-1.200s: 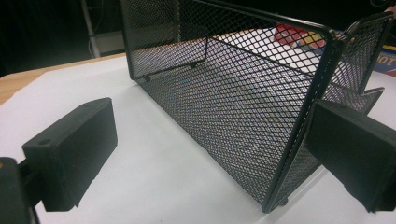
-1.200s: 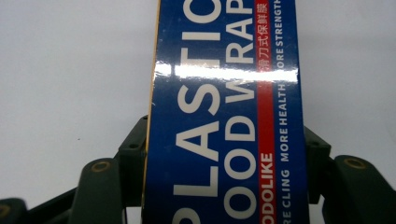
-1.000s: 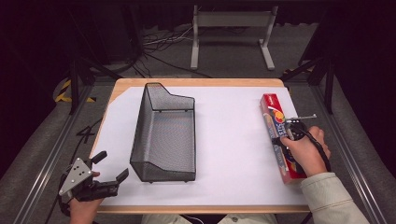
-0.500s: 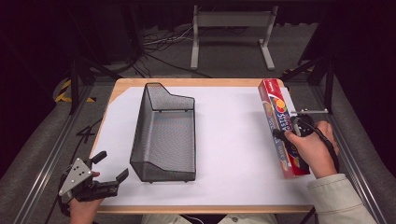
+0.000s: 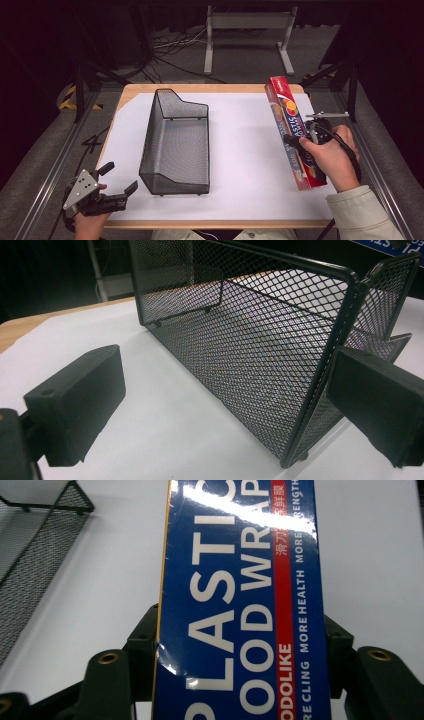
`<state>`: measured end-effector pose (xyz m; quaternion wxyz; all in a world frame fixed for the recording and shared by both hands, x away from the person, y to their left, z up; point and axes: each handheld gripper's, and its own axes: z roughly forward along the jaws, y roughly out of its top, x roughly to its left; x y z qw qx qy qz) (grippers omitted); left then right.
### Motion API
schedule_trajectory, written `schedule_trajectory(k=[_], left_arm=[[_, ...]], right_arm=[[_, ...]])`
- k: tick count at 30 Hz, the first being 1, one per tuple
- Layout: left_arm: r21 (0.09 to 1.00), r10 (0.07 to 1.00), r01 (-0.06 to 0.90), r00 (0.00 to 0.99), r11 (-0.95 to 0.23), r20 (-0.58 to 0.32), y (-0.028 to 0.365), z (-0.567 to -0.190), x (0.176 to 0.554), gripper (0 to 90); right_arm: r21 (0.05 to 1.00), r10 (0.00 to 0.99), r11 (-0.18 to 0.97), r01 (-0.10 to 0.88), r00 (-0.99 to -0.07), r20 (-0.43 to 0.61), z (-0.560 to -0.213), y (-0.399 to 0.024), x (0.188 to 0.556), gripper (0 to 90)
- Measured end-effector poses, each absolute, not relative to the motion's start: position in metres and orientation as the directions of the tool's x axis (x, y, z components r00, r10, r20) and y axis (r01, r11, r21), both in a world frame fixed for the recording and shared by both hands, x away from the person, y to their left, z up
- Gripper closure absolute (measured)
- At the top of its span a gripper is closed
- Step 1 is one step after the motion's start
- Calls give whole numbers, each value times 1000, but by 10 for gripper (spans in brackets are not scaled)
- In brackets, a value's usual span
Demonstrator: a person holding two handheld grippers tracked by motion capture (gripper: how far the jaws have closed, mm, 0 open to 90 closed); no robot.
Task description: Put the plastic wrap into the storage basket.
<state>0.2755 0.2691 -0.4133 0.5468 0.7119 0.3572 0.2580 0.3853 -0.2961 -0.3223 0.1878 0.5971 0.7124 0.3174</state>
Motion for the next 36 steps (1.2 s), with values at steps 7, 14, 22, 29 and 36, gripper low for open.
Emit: schedule_trajectory(k=[7, 14, 22, 29, 36], left_arm=[[963, 791, 229, 611, -142, -29, 270, -414, 275, 32], [961, 780, 224, 625, -164, -13, 267, -414, 275, 28], [962, 766, 216, 643, -166, -12, 267, -413, 275, 24], [963, 762, 216, 647, -160, -18, 267, -414, 275, 24], [963, 758, 209, 652, -167, -10, 267, -414, 275, 24]], right_arm=[[676, 944, 127, 726, -298, 142, -312, -264, 386, 395], [689, 925, 158, 707, -350, 146, -301, -237, 385, 395], [697, 899, 196, 690, -411, 154, -291, -209, 387, 395], [693, 878, 229, 684, -452, 157, -286, -185, 388, 395], [691, 859, 249, 678, -485, 166, -284, -166, 389, 394]])
